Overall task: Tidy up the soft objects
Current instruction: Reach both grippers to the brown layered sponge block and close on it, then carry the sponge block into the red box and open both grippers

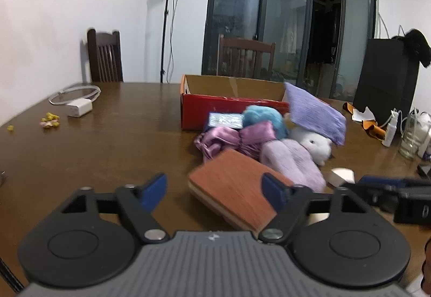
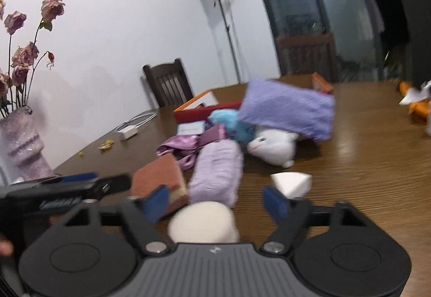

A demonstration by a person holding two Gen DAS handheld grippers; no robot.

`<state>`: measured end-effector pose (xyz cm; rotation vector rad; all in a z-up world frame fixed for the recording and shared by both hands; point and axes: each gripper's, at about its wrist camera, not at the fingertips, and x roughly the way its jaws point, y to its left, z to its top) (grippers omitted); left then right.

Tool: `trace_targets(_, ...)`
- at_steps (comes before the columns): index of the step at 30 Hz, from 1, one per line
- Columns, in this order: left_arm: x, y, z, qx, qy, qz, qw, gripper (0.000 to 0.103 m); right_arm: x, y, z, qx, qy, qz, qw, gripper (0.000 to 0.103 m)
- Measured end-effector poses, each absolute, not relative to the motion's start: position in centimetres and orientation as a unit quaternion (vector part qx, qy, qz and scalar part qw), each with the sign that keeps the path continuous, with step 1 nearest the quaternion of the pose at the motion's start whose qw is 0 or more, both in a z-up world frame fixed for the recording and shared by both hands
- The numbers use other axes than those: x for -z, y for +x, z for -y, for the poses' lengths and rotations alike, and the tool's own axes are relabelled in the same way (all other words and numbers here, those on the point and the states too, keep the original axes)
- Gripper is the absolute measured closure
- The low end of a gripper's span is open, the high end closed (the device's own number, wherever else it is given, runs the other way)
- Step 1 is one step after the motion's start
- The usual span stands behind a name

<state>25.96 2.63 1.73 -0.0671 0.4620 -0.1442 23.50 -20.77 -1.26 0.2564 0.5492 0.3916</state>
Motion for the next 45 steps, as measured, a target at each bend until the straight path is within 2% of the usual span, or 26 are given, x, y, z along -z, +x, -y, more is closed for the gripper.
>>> trace_targets(2,-1.9,28.5,-3.9,0.108,-0.042,-0.247,0.962,0.028,1.4,24.9,19.8,-0.220,0.148,-0.286,0.921,0.057)
trace_targets(3,-1.8,29.6,-4.4,0.122,-0.042,-0.257,0.958,0.029,1.4,25.3,19.4,-0.230,0.158,-0.292,0.915,0.060)
trace_targets(7,-1.0,33.5,-6.2,0.155,-0.099,-0.308,0.934,0.031,1.9,26.9,16.8,-0.262,0.160,-0.313,0.899,0.061)
trace_targets(9,-0.3,34.4,-6.9,0.187,-0.137,-0.334,0.914,0.049,2.2,27.6,15.9,-0.258,0.153,-0.320,0.899,0.061)
trace_targets(16,-0.1,30.3,-8.1,0.188,-0.182,-0.373,0.890,0.055,2.5,29.0,16.1,-0.248,0.177,-0.325,0.895,0.059)
trace_targets(22,-0.6,28.3,-9.2,0.173,-0.195,-0.344,0.902,0.046,2.2,29.4,16.3,-0.250,0.156,-0.337,0.894,0.059)
trace_targets(28,-0.4,29.6,-8.5,0.183,-0.182,-0.350,0.901,0.047,1.6,28.6,16.3,-0.244,0.148,-0.353,0.891,0.059)
trace_targets(33,0.2,30.0,-8.0,0.188,-0.181,-0.359,0.896,0.068,2.5,28.5,15.9,-0.254,0.166,-0.368,0.879,0.066)
trace_targets(36,-0.2,29.7,-8.2,0.189,-0.180,-0.352,0.899,0.070,2.2,28.7,15.7,-0.248,0.157,-0.363,0.884,0.073)
trace_targets(45,-7.7,35.0,-7.0,0.215,-0.186,-0.251,0.925,0.070,-4.8,33.1,17.4,-0.253,0.132,-0.266,0.921,0.074)
